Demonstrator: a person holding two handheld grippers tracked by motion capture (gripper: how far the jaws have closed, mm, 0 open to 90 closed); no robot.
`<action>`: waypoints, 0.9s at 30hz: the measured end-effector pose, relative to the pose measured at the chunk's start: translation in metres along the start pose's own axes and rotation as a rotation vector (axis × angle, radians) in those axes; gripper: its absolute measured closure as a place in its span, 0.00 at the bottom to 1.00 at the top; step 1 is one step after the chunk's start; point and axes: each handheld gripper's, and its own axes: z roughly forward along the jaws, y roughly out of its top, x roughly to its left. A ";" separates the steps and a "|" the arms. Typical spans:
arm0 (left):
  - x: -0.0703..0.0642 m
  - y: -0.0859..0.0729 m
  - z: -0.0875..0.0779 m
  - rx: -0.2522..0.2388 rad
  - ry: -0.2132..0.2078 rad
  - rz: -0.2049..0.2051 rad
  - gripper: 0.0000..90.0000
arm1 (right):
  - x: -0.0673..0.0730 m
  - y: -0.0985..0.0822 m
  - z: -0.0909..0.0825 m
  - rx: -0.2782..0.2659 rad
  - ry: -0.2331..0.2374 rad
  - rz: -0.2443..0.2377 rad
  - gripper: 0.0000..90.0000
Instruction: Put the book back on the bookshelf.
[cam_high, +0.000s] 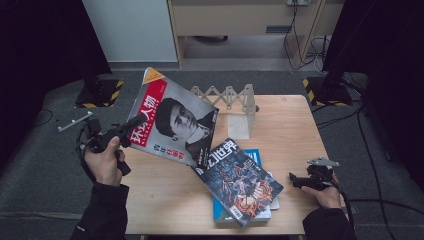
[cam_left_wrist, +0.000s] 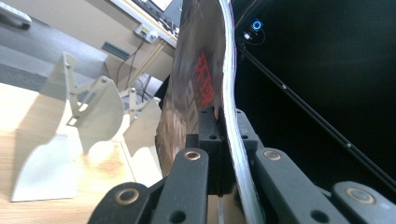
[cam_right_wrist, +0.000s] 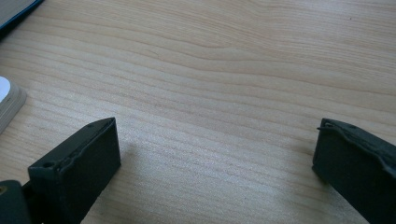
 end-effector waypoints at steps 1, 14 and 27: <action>0.001 0.002 -0.003 -0.009 0.005 -0.002 0.95 | 0.000 0.000 0.000 0.000 0.000 0.000 0.01; 0.016 0.017 -0.030 -0.063 0.071 -0.004 0.95 | 0.000 0.000 0.000 0.001 -0.001 0.003 0.01; 0.021 0.033 -0.024 -0.079 0.160 0.035 0.95 | 0.001 0.000 0.000 0.001 -0.004 0.007 0.01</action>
